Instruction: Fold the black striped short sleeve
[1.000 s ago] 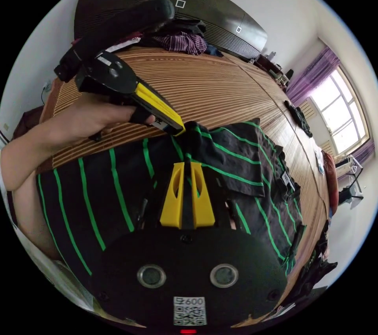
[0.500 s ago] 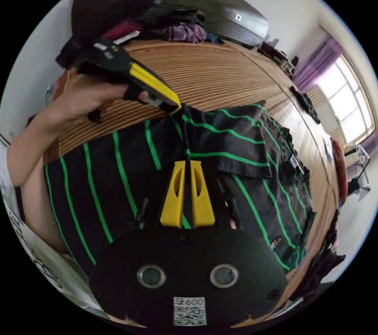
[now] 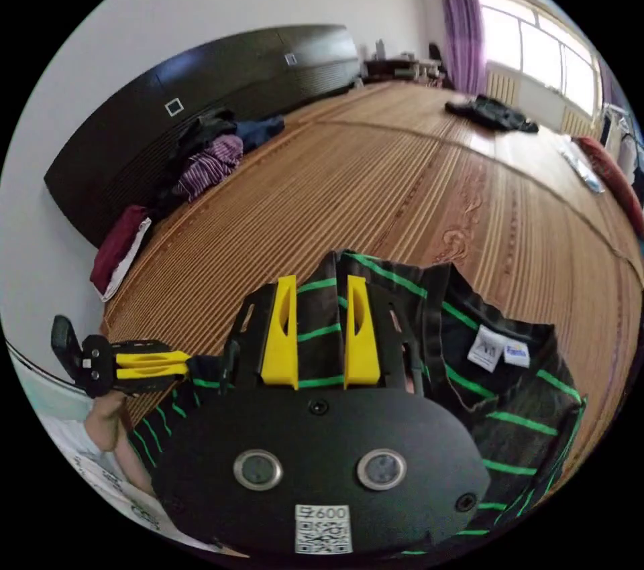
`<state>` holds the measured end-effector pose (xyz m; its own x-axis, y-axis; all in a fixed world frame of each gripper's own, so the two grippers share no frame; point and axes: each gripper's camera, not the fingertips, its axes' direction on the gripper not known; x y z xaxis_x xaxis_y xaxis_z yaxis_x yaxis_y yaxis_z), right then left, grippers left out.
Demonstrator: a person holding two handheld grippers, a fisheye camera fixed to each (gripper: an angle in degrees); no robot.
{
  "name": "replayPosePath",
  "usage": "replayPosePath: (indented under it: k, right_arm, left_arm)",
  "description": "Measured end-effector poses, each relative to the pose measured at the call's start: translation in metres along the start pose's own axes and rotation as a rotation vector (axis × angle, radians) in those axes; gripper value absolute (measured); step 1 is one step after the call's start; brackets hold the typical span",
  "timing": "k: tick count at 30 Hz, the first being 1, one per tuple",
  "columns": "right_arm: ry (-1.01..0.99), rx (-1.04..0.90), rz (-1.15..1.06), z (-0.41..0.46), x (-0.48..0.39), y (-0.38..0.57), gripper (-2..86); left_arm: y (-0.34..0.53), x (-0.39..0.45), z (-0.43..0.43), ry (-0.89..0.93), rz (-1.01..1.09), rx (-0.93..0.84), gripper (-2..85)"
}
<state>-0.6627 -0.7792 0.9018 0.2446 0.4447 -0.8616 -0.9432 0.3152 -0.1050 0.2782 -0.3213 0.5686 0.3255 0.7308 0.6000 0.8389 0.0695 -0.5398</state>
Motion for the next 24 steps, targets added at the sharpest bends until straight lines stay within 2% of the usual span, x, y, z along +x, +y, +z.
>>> replayPosePath:
  k: [3, 6, 13, 19, 24]
  right_arm:
    - [-0.003, -0.071, -0.027, 0.012, 0.01, -0.027, 0.6]
    - [0.04, -0.027, -0.035, 0.0, 0.007, -0.044, -0.5]
    - [-0.034, -0.01, -0.013, -0.013, 0.0, -0.081, -0.7]
    - [-0.064, -0.002, -0.014, -0.035, -0.013, -0.093, 1.6]
    - [-0.111, 0.08, 0.044, -0.096, -0.011, -0.088, 7.3]
  left_arm:
    - [0.001, -0.004, 0.002, 0.023, -0.006, 0.002, 1.5]
    - [0.003, -0.004, 0.003, 0.022, -0.006, -0.003, 1.3]
    - [0.007, 0.009, 0.005, -0.006, 0.076, -0.022, 1.3]
    - [0.009, 0.013, 0.012, -0.012, 0.111, -0.035, 1.3]
    - [0.019, -0.025, 0.011, 0.096, -0.02, -0.071, 0.7]
